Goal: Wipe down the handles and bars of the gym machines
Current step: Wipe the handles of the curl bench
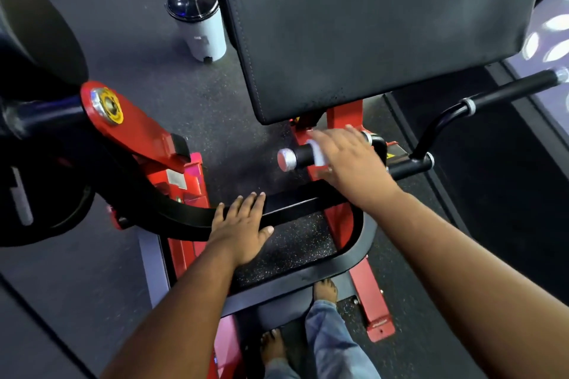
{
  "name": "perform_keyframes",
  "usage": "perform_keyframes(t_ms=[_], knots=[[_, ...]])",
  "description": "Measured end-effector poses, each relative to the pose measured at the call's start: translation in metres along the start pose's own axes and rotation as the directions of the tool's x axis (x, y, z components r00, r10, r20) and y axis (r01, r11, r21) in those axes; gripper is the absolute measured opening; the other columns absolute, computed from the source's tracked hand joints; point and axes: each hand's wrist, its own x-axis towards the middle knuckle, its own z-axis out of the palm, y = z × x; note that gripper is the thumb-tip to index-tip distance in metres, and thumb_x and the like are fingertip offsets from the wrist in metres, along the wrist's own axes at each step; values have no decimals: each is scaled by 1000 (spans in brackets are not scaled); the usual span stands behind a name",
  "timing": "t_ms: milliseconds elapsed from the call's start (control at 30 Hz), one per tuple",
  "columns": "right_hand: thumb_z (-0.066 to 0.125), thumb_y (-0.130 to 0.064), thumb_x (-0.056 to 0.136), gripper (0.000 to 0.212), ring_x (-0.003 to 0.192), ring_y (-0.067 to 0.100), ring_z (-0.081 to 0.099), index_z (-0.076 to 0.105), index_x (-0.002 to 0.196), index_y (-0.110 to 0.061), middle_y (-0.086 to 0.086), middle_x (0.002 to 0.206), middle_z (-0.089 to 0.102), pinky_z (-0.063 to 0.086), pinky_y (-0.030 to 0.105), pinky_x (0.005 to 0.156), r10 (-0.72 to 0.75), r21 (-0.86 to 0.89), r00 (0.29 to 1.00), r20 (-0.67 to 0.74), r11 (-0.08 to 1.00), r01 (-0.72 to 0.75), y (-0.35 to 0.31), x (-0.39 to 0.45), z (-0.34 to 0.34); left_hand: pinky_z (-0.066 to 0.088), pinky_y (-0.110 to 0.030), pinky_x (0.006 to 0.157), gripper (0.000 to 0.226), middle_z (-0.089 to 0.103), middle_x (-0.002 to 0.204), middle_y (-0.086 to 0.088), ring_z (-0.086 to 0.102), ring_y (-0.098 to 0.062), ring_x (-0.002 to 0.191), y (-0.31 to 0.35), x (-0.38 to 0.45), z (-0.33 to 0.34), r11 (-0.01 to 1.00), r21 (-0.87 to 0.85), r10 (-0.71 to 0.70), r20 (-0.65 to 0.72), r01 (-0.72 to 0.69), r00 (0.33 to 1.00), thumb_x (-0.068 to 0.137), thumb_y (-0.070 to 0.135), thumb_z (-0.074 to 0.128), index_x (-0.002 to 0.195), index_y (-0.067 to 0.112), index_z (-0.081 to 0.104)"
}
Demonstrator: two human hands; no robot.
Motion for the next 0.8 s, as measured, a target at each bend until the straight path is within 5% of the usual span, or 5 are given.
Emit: perform_keyframes(t_ms=[200, 367, 533, 667, 800], knots=[[53, 5, 89, 55, 135, 31, 53, 54, 143, -4, 16, 143, 57, 38, 37, 115, 140, 56, 988, -71, 989, -137, -20, -21, -12, -8, -56, 126, 86, -23, 170, 0, -15, -22, 158, -2, -7, -5, 1000, 20, 21, 36, -22, 999, 106, 60, 32, 159, 22, -25], [51, 3, 94, 52, 133, 25, 55, 59, 142, -16, 8, 146, 58, 45, 32, 106, 268, 288, 949, 169, 907, -307, -57, -32, -46, -5, -58, 126, 90, -27, 168, 0, -13, -21, 158, 22, -57, -27, 999, -54, 7, 18, -6, 1000, 104, 62, 36, 159, 24, -24], [51, -18, 100, 34, 75, 13, 70, 67, 124, -34, -7, 82, 73, 56, 33, 73, 448, 440, 833, 325, 708, -552, -98, -79, -87, 6, -56, 127, 85, -11, 172, -2, 2, -24, 159, 53, -153, -39, 978, -205, -50, -21, 45, 998, 103, 66, 35, 165, 25, -6], [49, -27, 103, 23, 66, 8, 66, 68, 115, -33, -8, 66, 68, 48, 29, 61, 400, 434, 836, 376, 721, -540, -139, -115, -123, 12, -54, 126, 83, 1, 173, -4, 12, -27, 158, 74, -239, -30, 951, -292, -114, -21, 103, 993, 101, 68, 37, 165, 25, 6], [49, -34, 102, 24, 82, 20, 70, 69, 114, -31, -4, 81, 74, 54, 33, 68, 182, 406, 889, 419, 839, -363, -175, -152, -136, 22, -53, 124, 85, 12, 172, -6, 20, -28, 156, 83, -305, 9, 920, -346, -210, -43, 183, 977, 100, 70, 38, 165, 22, 12]])
